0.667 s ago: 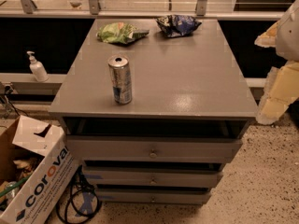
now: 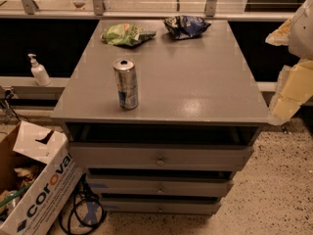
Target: Pick redbull can
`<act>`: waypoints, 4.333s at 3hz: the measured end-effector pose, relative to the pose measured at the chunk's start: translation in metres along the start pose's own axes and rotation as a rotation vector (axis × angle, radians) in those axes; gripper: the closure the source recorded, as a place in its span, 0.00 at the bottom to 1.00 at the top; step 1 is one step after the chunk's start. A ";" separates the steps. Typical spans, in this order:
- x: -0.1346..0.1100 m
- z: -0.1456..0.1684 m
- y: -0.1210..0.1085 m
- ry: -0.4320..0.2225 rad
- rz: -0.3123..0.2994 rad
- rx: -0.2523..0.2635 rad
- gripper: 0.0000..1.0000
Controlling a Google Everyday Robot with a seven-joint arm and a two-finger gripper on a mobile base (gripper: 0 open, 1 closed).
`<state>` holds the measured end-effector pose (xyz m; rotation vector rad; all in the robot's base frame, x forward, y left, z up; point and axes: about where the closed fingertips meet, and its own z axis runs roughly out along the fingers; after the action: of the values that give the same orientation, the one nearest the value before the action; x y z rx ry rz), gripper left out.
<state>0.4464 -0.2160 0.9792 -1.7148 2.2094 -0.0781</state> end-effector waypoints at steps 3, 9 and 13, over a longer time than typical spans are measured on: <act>-0.058 0.081 -0.043 -0.296 0.015 -0.066 0.00; -0.162 0.144 -0.008 -0.846 0.067 -0.215 0.00; -0.282 0.175 0.005 -1.178 0.028 -0.219 0.00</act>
Offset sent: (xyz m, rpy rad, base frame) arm 0.1016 0.0536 -0.0569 0.2869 -0.0481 0.1019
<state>0.5545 0.0813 0.8789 -1.2547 1.3445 0.9498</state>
